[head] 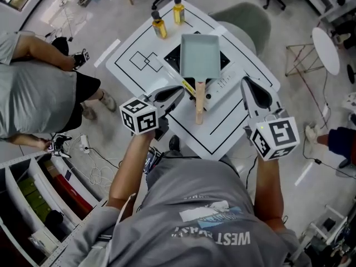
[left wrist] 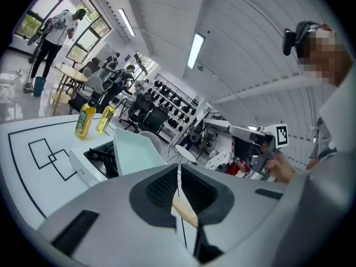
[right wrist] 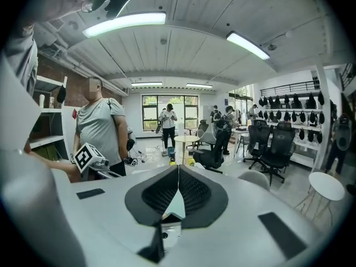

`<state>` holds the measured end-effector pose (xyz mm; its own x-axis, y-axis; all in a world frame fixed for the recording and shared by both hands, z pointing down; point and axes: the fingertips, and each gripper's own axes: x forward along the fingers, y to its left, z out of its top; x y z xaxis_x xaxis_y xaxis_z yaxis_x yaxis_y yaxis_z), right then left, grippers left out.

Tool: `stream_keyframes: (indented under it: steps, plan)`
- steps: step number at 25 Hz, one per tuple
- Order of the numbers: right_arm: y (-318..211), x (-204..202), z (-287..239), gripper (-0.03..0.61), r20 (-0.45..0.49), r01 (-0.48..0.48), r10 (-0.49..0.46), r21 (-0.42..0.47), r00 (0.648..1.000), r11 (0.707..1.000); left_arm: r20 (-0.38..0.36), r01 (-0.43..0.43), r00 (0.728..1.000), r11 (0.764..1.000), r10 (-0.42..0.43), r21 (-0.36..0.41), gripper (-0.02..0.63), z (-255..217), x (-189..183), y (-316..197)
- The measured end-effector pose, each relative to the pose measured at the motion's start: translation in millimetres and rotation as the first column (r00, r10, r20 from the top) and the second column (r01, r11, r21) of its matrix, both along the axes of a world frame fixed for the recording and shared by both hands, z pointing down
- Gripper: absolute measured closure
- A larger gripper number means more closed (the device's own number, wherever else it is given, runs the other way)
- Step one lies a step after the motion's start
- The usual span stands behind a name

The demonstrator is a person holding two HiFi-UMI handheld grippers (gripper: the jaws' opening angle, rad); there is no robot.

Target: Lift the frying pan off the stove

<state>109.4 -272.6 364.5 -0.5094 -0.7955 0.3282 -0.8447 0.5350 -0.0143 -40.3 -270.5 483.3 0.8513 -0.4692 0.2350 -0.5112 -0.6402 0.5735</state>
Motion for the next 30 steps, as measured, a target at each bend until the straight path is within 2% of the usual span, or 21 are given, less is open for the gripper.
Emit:
stream_keyframes:
  steps: [7,11,17,21,26,30]
  plan:
    - [-1,22,11,0.565,-0.001,-0.016,0.016,-0.027,1.0,1.0,0.007,0.002,1.0,0.995,-0.001,-0.097,0.565,38,19,-7]
    - [-2,32,17,0.565,0.003,-0.019,0.019,-0.033,1.0,0.999,0.002,-0.007,1.0,0.988,0.007,-0.156,0.507,57,31,-9]
    - [-4,43,28,0.566,0.003,-0.029,0.029,-0.061,1.0,0.998,-0.059,-0.012,0.998,0.961,-0.004,-0.276,0.38,83,47,-12]
    - [-4,50,35,0.566,0.003,-0.034,0.034,-0.072,0.999,0.997,-0.095,-0.024,0.995,0.934,-0.011,-0.357,0.312,99,57,-10]
    - [-4,57,42,0.566,0.004,-0.045,0.046,-0.088,0.999,0.995,-0.111,-0.043,0.994,0.905,-0.005,-0.423,0.293,112,68,-9]
    - [-5,63,47,0.566,0.006,-0.055,0.056,-0.099,0.998,0.994,-0.117,-0.077,0.993,0.892,0.028,-0.445,0.294,117,78,-6]
